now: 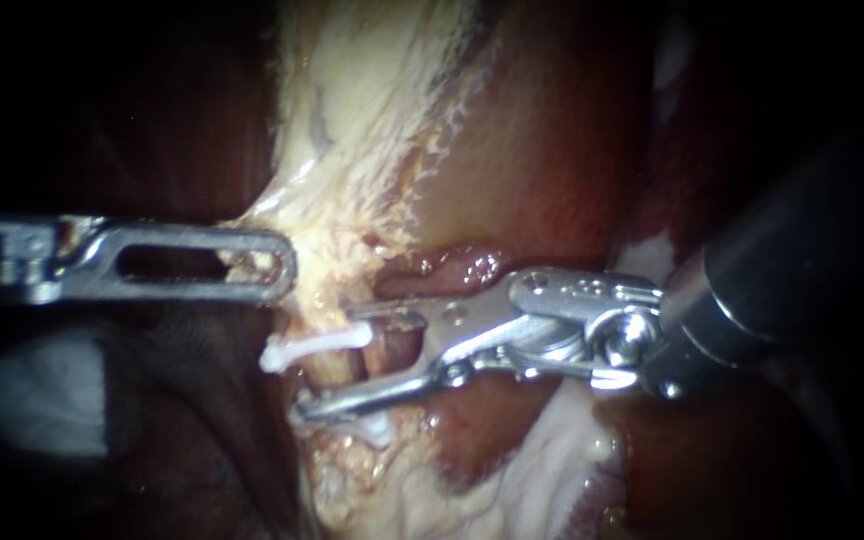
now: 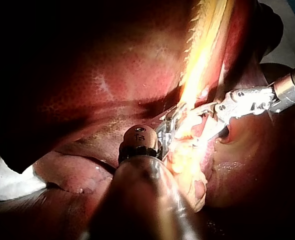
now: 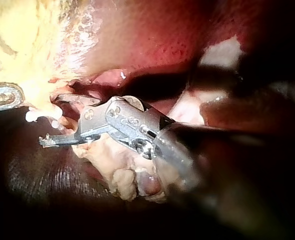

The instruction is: Going back third clip left tube

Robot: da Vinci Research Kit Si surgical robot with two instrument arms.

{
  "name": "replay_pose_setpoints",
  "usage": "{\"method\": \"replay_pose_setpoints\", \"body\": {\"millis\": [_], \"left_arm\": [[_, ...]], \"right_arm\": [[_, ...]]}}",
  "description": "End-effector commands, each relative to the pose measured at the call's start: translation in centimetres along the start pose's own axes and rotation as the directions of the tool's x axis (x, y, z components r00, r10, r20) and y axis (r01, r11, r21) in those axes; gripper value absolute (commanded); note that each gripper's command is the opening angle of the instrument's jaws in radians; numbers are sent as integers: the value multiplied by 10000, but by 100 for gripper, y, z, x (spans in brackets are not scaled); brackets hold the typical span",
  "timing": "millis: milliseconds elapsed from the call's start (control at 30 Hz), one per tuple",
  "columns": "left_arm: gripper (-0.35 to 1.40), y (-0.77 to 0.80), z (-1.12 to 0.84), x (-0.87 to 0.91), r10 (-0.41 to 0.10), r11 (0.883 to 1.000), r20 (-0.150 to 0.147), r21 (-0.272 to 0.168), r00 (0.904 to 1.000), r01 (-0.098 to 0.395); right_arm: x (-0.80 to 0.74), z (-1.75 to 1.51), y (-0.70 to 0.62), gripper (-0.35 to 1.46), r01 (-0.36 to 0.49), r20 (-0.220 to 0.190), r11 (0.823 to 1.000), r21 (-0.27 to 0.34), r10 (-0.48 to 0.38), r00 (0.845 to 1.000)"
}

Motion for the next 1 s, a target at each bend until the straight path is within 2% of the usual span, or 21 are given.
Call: {"method": "replay_pose_setpoints", "body": {"millis": [33, 167, 300, 433, 633, 833, 1000], "left_arm": [[-35, 0, 0, 0, 9, 10000, -7, 11, 10000, -9], [-35, 1, 0, -1, 12, 10000, -11, 15, 10000, -12], [-35, 2, 0, -1, 16, 10000, -14, 18, 10000, -16], [-35, 2, 0, -1, 16, 10000, -13, 18, 10000, -16], [-35, 3, 1, -2, 19, 10000, -15, 20, 10000, -19], [-35, 8, 8, -1, 39, 10000, 8, 14, 10000, -39], [-35, 16, 31, 0, 66, 10000, 133, 20, 9999, -66]], "right_arm": [[0, -7, -3, 59, 125, 5, 9999, 33, -125, 9999], [-3, -36, -15, 60, 782, -20, 9967, 205, -782, 9969], [0, -72, -21, 60, 1477, -248, 9886, 274, -1471, 9888], [8, -112, -24, 60, 2082, -403, 9781, 50, -2079, 9773], [21, -156, -31, 60, 2657, -615, 9638, -242, -2667, 9618], [28, -173, -43, 60, 2676, -736, 9633, -195, -2683, 9605], [28, -176, -47, 60, 2688, -735, 9630, -176, -2694, 9602]]}}
